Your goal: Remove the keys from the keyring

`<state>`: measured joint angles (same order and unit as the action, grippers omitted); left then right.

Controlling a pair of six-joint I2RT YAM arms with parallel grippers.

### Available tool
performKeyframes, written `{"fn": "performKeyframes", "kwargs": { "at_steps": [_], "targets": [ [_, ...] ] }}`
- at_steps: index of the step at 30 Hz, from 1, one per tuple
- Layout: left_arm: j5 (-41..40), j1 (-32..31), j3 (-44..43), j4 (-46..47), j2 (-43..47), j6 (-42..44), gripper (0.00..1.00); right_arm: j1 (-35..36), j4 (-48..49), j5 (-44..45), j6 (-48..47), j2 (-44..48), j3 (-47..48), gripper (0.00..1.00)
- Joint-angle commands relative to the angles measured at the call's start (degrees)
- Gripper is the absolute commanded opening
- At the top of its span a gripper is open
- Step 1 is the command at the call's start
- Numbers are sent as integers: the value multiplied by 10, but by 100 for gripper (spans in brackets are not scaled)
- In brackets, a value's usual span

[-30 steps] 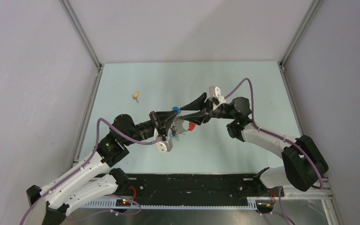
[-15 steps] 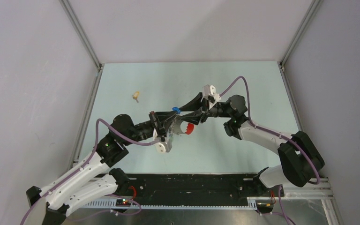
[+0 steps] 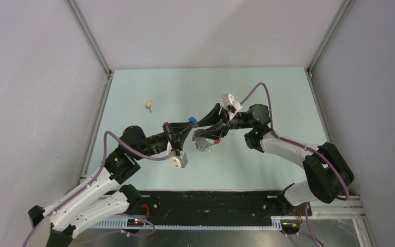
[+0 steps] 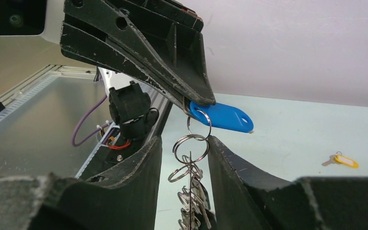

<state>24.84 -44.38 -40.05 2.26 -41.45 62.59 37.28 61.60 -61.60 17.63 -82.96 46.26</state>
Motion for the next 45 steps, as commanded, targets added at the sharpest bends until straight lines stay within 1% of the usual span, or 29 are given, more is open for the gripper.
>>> {"fn": "performKeyframes", "kwargs": {
  "at_steps": [1,9,14,16,20,22,25,28,29,31,32,34,36,40,44,45],
  "targets": [
    [10,8,-12,28,11,12,0,-2,25,-24,20,18,13,44],
    [12,9,-12,26,11,12,0,-12,27,-15,23,30,3,41],
    [13,9,-12,25,9,12,0,-20,59,-14,45,29,-3,41],
    [13,10,-12,25,10,12,0,-21,74,-16,57,26,-3,38],
    [14,10,-13,25,11,12,0,-21,110,-21,84,16,-3,23],
    [14,10,-13,25,12,12,0,-21,123,-24,98,11,-3,19],
    [15,11,-13,25,12,12,0,-22,129,-30,103,7,-3,18],
    [15,11,-13,24,14,12,0,-22,129,-35,108,6,-3,12],
    [16,11,-13,24,15,12,0,-22,129,-38,109,5,-3,12],
    [15,11,-13,24,17,11,0,-22,127,-41,114,4,-3,18],
    [16,11,-13,24,19,12,0,-22,125,-42,114,3,-4,26],
    [19,12,-13,24,21,11,0,-20,121,-42,111,1,-6,32],
    [23,12,-13,23,22,9,0,-18,118,-39,109,-1,-6,34],
    [29,13,-15,24,22,7,0,-15,113,-25,100,-8,-6,35],
    [30,14,-15,24,22,7,0,-12,113,-21,98,-14,-1,32],
    [31,14,-15,24,21,6,0,-11,113,-21,98,-15,1,30]
  ]
}}
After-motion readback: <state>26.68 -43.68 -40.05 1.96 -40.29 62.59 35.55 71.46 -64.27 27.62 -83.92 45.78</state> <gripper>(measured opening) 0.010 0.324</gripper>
